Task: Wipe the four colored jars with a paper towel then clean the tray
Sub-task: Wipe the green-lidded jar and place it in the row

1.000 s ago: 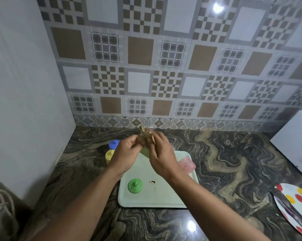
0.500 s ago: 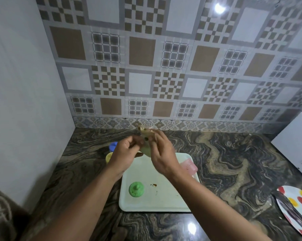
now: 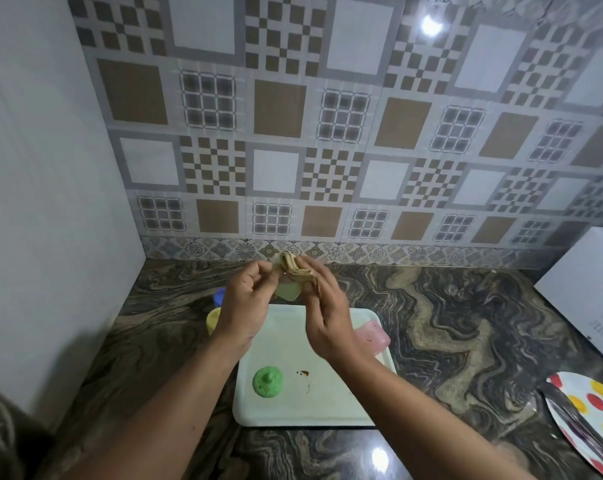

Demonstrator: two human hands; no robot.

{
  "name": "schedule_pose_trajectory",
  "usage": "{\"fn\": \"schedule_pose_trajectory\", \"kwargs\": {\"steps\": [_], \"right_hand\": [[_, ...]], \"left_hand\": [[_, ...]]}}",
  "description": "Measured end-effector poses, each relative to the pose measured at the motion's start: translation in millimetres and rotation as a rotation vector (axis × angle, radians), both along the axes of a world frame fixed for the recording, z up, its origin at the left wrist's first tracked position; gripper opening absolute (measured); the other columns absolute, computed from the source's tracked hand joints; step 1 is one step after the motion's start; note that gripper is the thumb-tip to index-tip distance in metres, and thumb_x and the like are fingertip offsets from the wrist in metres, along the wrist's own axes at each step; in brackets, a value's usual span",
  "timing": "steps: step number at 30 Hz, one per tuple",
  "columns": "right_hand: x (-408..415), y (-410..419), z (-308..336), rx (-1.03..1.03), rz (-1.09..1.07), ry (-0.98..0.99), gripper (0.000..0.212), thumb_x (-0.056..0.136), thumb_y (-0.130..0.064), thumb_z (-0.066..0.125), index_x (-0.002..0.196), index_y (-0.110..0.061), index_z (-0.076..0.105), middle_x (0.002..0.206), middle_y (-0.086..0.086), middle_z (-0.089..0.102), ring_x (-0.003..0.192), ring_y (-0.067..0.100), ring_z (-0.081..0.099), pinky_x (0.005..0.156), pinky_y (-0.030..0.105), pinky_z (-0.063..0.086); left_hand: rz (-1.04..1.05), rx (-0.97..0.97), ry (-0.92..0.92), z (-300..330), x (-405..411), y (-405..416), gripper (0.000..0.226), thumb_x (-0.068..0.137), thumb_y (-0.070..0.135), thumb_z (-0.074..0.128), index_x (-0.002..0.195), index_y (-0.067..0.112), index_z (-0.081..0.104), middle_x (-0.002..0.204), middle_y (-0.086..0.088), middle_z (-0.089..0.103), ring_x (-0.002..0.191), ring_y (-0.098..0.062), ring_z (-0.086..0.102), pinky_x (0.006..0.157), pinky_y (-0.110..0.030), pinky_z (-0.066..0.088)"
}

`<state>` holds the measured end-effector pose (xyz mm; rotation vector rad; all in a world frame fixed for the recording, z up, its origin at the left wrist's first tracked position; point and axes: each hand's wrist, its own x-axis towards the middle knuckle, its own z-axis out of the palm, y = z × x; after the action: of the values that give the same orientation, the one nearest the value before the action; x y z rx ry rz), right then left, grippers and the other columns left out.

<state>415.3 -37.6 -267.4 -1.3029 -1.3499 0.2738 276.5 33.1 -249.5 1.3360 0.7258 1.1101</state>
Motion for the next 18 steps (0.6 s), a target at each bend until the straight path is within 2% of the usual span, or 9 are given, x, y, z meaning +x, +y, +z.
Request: {"fn": "schedule_pose_trajectory", "kwargs": {"steps": [1, 3, 5, 7, 9, 12, 13, 15, 18], "right_hand": [[0.4, 0.3, 1.1, -0.094, 0.022, 0.316, 0.039, 0.113, -0.02, 0.037, 0.136, -0.004, 0.065, 0.132, 0.022, 0.069, 0.123, 0.028, 0.068, 0.105, 0.042, 0.055], [4.2, 5.9, 8.7, -0.376, -0.014, 0.728, 0.049, 0.114, -0.031, 0.032, 0.131, 0.001, 0.066, 0.11, 0.036, 0.072, 0.089, 0.037, 0.074, 0.088, 0.052, 0.063], [8.3, 6.8, 10.3, -0.504, -0.015, 0.937, 0.049, 0.112, -0.031, 0.03, 0.128, -0.001, 0.066, 0.096, 0.036, 0.071, 0.078, 0.038, 0.071, 0.091, 0.057, 0.06], [9.8, 6.4, 15.5, -0.484, 0.059, 1.062, 0.047, 0.111, -0.032, 0.028, 0.128, -0.013, 0.068, 0.104, 0.025, 0.075, 0.087, 0.039, 0.071, 0.101, 0.058, 0.055], [5.6, 3.0, 29.1, -0.461, 0.127, 1.074, 0.047, 0.113, -0.036, 0.028, 0.13, -0.019, 0.069, 0.121, 0.019, 0.076, 0.101, 0.04, 0.072, 0.102, 0.057, 0.054], [2.3, 3.5, 33.2, -0.284, 0.017, 0.869, 0.04, 0.114, -0.029, 0.039, 0.124, -0.01, 0.073, 0.119, 0.015, 0.077, 0.109, 0.035, 0.074, 0.093, 0.054, 0.061], [2.8, 1.7, 28.9, -0.215, 0.028, 0.767, 0.039, 0.113, -0.026, 0.041, 0.123, -0.008, 0.073, 0.116, 0.014, 0.078, 0.108, 0.033, 0.074, 0.09, 0.052, 0.061], [1.6, -4.8, 20.2, -0.169, 0.046, 0.615, 0.038, 0.112, -0.026, 0.042, 0.124, -0.006, 0.072, 0.113, 0.014, 0.077, 0.101, 0.032, 0.073, 0.087, 0.053, 0.061], [-2.2, -1.4, 17.0, -0.328, 0.015, 0.728, 0.037, 0.113, -0.027, 0.043, 0.112, -0.011, 0.077, 0.102, 0.016, 0.077, 0.089, 0.029, 0.073, 0.085, 0.058, 0.063]], "left_hand": [[-0.004, -0.024, -0.041, 1.2, 1.9, -4.3, 0.011, 0.095, 0.02, 0.067, 0.092, 0.01, 0.069, 0.092, -0.018, 0.072, 0.086, -0.026, 0.065, 0.085, -0.046, 0.052], [-0.015, -0.052, -0.09, 6.4, 3.2, -11.1, 0.011, 0.097, 0.016, 0.065, 0.098, 0.005, 0.069, 0.096, -0.011, 0.075, 0.092, -0.026, 0.07, 0.087, -0.046, 0.057], [-0.005, 0.036, -0.017, 9.5, 2.6, -11.7, 0.009, 0.097, 0.017, 0.065, 0.1, 0.01, 0.071, 0.099, -0.006, 0.077, 0.098, -0.025, 0.072, 0.088, -0.043, 0.059], [-0.019, 0.119, 0.053, 7.9, -0.3, -8.6, 0.007, 0.098, 0.018, 0.065, 0.099, 0.015, 0.071, 0.097, -0.002, 0.077, 0.096, -0.021, 0.072, 0.088, -0.042, 0.058], [-0.032, 0.143, 0.128, 0.9, -5.0, -4.8, 0.006, 0.097, 0.017, 0.065, 0.099, 0.015, 0.071, 0.094, -0.001, 0.077, 0.09, -0.018, 0.073, 0.085, -0.042, 0.059], [-0.073, 0.197, 0.221, -8.7, -13.8, 4.2, 0.008, 0.096, 0.025, 0.065, 0.097, 0.018, 0.07, 0.09, -0.007, 0.076, 0.086, -0.033, 0.07, 0.084, -0.052, 0.057], [-0.118, 0.19, 0.196, -9.2, -15.2, 5.8, 0.007, 0.096, 0.021, 0.065, 0.096, 0.018, 0.071, 0.091, -0.008, 0.077, 0.085, -0.032, 0.071, 0.084, -0.049, 0.057], [-0.212, 0.173, 0.121, -6.3, -14.8, 3.8, 0.009, 0.098, 0.009, 0.063, 0.097, 0.012, 0.071, 0.093, -0.005, 0.077, 0.087, -0.019, 0.07, 0.084, -0.034, 0.056], [-0.254, 0.183, 0.158, -5.5, -11.0, -3.2, 0.008, 0.097, 0.006, 0.063, 0.1, 0.008, 0.07, 0.094, -0.001, 0.076, 0.089, -0.01, 0.068, 0.082, -0.021, 0.052]]}}
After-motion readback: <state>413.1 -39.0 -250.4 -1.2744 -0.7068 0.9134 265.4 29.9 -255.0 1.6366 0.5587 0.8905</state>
